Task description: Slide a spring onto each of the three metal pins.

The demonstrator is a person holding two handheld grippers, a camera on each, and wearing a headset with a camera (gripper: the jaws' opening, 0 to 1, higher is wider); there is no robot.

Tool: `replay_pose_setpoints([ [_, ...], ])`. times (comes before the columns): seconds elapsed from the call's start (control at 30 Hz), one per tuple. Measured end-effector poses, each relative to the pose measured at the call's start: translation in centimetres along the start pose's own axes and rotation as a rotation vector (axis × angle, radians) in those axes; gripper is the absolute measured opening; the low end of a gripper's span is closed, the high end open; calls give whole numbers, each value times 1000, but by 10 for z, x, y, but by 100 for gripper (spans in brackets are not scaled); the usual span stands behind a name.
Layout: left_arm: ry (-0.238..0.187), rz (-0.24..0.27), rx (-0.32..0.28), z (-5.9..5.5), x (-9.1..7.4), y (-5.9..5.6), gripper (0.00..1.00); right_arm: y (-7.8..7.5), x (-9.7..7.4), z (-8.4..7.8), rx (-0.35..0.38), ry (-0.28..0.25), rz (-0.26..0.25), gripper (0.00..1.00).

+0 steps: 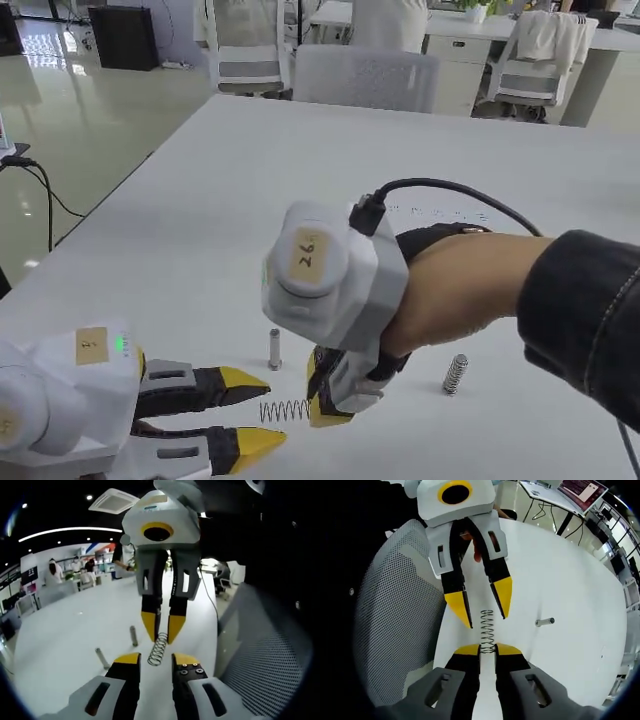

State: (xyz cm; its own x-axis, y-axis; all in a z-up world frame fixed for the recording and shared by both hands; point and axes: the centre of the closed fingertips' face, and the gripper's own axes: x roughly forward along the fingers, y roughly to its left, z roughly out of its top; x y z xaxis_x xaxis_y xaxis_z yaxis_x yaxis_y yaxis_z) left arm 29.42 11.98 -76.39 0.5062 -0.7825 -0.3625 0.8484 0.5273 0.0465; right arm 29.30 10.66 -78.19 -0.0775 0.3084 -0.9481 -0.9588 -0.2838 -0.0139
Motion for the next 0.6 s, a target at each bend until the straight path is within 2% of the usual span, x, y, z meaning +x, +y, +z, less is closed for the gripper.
replay_pose_setpoints([
  [0.33, 26, -27, 36, -2, 5, -7, 4, 5, -2, -3, -12, 8, 14, 8],
  [0.6, 33, -24, 40, -4, 4, -6, 4, 4, -6, 0, -20, 5, 14, 8],
])
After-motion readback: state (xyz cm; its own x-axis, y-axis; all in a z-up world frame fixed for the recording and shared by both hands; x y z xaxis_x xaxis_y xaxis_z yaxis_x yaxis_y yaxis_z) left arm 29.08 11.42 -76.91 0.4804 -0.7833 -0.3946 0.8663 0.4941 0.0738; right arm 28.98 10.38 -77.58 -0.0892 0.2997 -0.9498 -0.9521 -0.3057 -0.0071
